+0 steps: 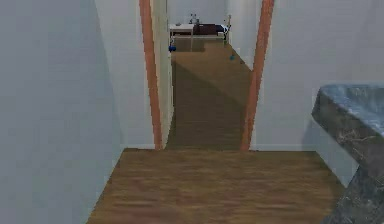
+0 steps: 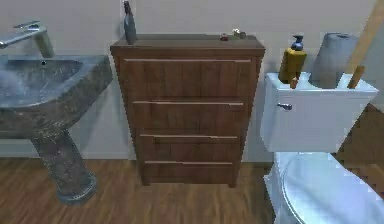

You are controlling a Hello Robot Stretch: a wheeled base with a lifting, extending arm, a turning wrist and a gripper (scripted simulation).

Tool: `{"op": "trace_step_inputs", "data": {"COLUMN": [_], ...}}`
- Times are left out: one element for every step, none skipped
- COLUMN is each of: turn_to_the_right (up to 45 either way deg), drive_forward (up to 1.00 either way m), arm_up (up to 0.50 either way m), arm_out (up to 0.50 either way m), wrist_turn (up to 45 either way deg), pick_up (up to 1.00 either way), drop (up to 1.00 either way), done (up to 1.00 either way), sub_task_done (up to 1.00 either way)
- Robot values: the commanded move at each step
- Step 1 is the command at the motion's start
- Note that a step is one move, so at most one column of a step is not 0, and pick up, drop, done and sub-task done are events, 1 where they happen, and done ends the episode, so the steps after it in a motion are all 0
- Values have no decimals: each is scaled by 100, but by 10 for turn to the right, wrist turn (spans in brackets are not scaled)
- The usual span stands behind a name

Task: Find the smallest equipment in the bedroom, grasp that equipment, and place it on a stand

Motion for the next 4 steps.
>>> {"op": "trace_step_inputs", "data": {"turn_to_the_right": [0, 30, 120, 0], "drive_forward": [100, 0, 0, 60], "arm_up": [0, 0, 0, 0], "arm_out": [0, 0, 0, 0], "wrist_turn": [0, 0, 0, 0], "pick_up": [0, 0, 0, 0], "drop": [0, 0, 0, 0], "done": [0, 0, 0, 0], "sub_task_done": [0, 0, 0, 0]}}
